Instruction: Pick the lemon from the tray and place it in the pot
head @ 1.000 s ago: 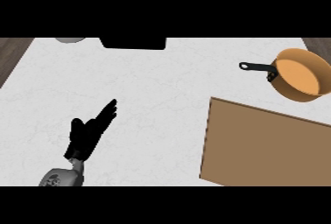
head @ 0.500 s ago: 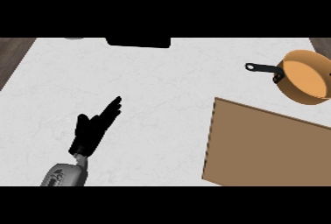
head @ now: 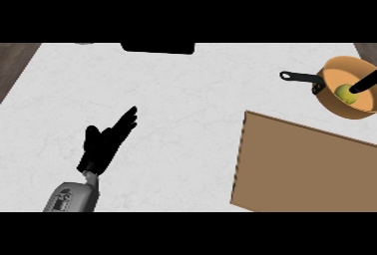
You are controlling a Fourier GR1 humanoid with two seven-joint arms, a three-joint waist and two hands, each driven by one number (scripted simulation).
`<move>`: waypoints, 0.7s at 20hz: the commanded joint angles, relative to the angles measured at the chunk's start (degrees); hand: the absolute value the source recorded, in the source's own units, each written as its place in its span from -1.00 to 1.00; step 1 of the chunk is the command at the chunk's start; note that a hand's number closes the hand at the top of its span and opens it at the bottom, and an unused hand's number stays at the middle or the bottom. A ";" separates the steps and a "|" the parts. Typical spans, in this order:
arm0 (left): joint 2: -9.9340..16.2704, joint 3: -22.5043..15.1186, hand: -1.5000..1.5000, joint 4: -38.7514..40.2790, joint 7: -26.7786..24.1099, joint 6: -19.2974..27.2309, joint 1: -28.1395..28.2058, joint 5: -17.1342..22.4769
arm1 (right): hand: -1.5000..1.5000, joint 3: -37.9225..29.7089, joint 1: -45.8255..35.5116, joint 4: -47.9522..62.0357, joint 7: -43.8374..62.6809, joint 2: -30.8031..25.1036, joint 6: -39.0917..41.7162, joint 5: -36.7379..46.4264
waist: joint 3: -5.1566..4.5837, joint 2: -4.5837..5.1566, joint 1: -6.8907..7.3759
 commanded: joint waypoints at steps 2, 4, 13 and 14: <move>0.36 0.11 0.00 -0.12 1.04 -0.78 0.28 0.53 | -1.00 -4.91 -1.43 -4.03 -6.62 0.96 -15.46 -3.20 | 0.15 -0.07 -0.30; -0.74 -0.30 0.00 0.94 -2.37 0.39 1.77 -0.53 | -1.00 -7.85 -2.00 -5.36 -9.66 0.48 -20.72 -5.37 | 0.11 0.16 -0.28; 0.12 0.04 0.00 -1.87 -0.47 0.52 4.31 -0.31 | -1.00 -17.59 0.10 -8.80 -16.82 -1.05 -45.25 -10.41 | -0.02 -0.89 -1.68; -0.06 -0.60 0.00 -3.19 -0.52 0.41 4.73 -0.53 | -1.00 -18.98 0.96 -7.80 -19.50 -1.76 -46.76 -11.35 | 0.04 -0.63 -1.21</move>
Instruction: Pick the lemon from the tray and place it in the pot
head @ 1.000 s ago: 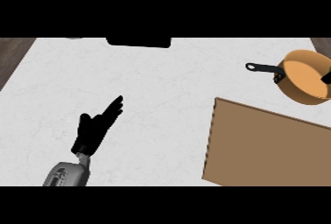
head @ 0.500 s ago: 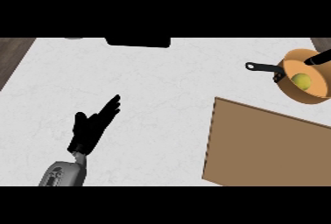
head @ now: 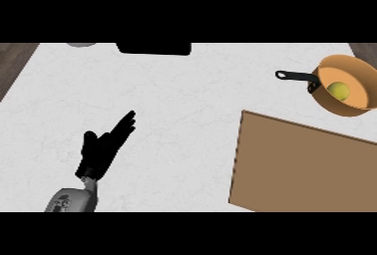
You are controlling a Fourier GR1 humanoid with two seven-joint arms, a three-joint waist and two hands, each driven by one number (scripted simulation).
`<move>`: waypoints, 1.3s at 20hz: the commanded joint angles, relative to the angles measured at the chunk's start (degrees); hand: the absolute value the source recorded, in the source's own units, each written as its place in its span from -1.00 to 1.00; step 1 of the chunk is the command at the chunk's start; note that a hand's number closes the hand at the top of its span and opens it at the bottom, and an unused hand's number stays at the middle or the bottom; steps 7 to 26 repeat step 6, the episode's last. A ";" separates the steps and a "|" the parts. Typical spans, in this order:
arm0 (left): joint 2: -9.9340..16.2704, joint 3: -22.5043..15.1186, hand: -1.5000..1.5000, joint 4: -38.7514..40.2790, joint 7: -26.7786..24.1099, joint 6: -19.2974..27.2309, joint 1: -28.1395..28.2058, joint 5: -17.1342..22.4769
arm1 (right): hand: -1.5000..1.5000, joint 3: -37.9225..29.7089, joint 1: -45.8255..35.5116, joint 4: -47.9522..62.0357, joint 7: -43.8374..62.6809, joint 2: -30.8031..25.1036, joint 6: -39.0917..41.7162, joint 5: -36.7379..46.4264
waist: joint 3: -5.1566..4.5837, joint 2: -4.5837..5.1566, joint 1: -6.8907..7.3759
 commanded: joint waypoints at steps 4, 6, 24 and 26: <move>1.74 2.39 0.00 0.52 1.26 -0.83 -0.23 1.14 | -1.00 -7.20 4.55 -5.81 -10.53 -0.57 -7.01 -8.15 | -0.16 -0.98 -2.59; -0.49 -0.36 0.00 -3.87 2.07 0.92 3.13 -0.39 | -1.00 -6.91 5.26 -7.77 -10.68 -0.73 -7.26 -8.73 | -0.20 -1.18 -2.44; -0.49 -0.36 0.00 -3.87 2.07 0.92 3.13 -0.39 | -1.00 -6.91 5.26 -7.77 -10.68 -0.73 -7.26 -8.73 | -0.20 -1.18 -2.44; -0.49 -0.36 0.00 -3.87 2.07 0.92 3.13 -0.39 | -1.00 -6.91 5.26 -7.77 -10.68 -0.73 -7.26 -8.73 | -0.20 -1.18 -2.44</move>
